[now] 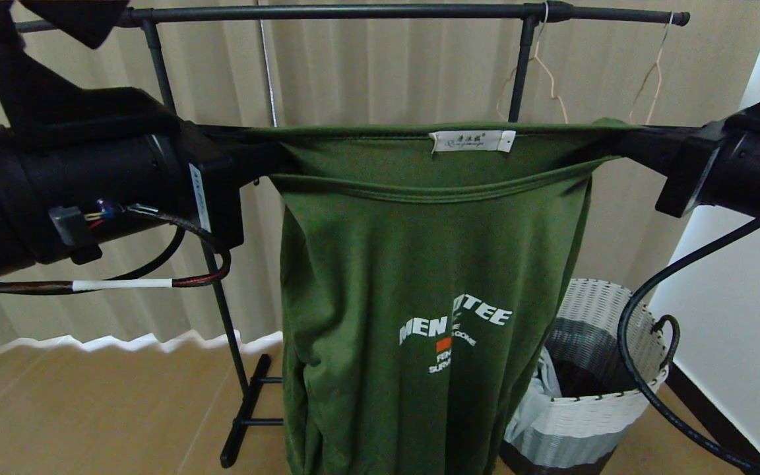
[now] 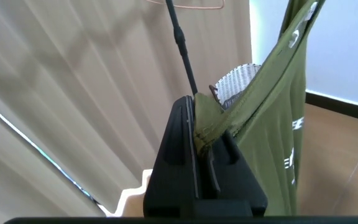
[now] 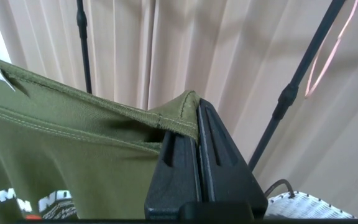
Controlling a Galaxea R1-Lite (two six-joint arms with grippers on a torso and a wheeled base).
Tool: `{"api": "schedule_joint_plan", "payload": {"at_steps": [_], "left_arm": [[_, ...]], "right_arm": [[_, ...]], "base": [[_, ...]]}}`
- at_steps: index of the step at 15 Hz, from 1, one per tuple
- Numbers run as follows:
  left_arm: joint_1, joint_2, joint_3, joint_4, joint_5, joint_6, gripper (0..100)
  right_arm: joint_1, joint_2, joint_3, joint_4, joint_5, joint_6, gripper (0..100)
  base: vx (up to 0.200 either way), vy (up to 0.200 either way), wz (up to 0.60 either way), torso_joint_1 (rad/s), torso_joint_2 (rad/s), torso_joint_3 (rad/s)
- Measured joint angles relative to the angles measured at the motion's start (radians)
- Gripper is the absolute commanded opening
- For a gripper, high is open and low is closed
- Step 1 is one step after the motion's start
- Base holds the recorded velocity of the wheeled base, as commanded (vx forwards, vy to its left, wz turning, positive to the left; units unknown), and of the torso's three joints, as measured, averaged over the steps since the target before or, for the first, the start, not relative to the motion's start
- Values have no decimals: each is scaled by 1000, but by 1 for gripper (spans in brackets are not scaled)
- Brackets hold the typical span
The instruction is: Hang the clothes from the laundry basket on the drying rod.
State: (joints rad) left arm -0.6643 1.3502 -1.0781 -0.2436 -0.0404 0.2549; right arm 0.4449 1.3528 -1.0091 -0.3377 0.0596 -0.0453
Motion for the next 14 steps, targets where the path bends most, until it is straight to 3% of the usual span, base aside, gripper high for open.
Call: {"api": "schedule_joint_plan", "payload": {"at_steps": [1, 2, 11, 14], "left_arm": [[0, 2, 0, 0, 0, 0, 0], [1, 4, -1, 0, 1, 0, 0], [63, 46, -3, -7, 44, -8, 0], [85, 77, -9, -96, 76, -9, 0]], "right_arm": [[1, -1, 3, 1, 0, 0, 0], [1, -3, 7, 1, 0, 0, 100], [10, -90, 104, -17, 10, -1, 100], [28, -123, 109, -19, 61, 10, 100]], "base": [[0, 0, 0, 0, 0, 0], [0, 0, 0, 0, 0, 0], [0, 0, 0, 0, 0, 0], [0, 0, 0, 0, 0, 0]]}}
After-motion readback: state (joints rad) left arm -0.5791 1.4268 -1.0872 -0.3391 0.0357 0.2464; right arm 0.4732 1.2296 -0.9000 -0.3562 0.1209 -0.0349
